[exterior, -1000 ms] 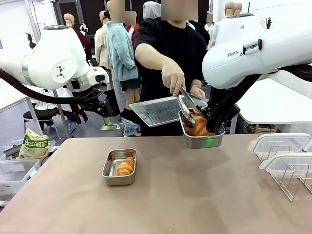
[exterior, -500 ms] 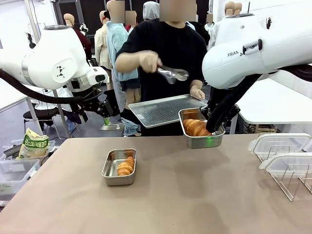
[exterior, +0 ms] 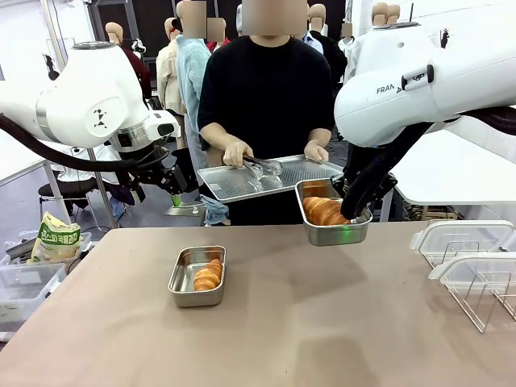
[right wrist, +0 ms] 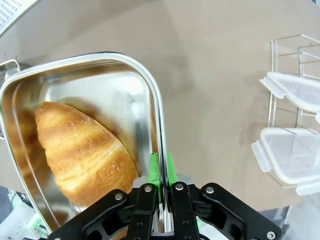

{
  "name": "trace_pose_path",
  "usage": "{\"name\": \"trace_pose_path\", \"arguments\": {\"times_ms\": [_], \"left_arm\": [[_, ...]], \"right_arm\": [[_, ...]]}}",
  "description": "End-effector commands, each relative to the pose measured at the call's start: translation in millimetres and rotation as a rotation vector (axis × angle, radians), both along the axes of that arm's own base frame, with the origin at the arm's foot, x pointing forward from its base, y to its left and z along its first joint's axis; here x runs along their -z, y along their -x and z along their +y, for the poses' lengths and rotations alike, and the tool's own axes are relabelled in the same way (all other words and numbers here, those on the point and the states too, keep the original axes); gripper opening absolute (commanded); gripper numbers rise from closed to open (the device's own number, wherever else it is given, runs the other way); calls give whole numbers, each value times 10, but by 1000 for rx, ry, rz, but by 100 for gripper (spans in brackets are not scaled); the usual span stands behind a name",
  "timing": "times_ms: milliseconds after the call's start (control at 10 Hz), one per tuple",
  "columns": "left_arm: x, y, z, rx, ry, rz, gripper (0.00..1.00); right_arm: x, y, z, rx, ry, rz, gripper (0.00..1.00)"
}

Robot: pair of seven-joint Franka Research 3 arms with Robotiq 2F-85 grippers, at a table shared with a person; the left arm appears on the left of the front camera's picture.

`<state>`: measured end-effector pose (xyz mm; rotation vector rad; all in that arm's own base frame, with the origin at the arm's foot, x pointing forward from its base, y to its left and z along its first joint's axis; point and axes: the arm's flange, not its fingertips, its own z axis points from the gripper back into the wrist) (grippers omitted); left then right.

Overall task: Place the bread in airtight containers.
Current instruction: Once an object is inside an Airtight Container , place the container in the center of the table.

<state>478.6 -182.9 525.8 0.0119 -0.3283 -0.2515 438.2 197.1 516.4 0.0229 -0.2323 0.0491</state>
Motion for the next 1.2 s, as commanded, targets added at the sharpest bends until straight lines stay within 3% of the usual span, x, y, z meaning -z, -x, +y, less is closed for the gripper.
{"name": "trace_pose_path", "arguments": {"times_ms": [0, 1100], "left_arm": [[-22, 8, 19, -3, -4, -3, 100], [-22, 8, 19, -3, -4, -3, 100]], "right_arm": [[-30, 5, -1, -3, -10, -4, 0], [0, 0, 0, 0, 0, 0, 0]]}}
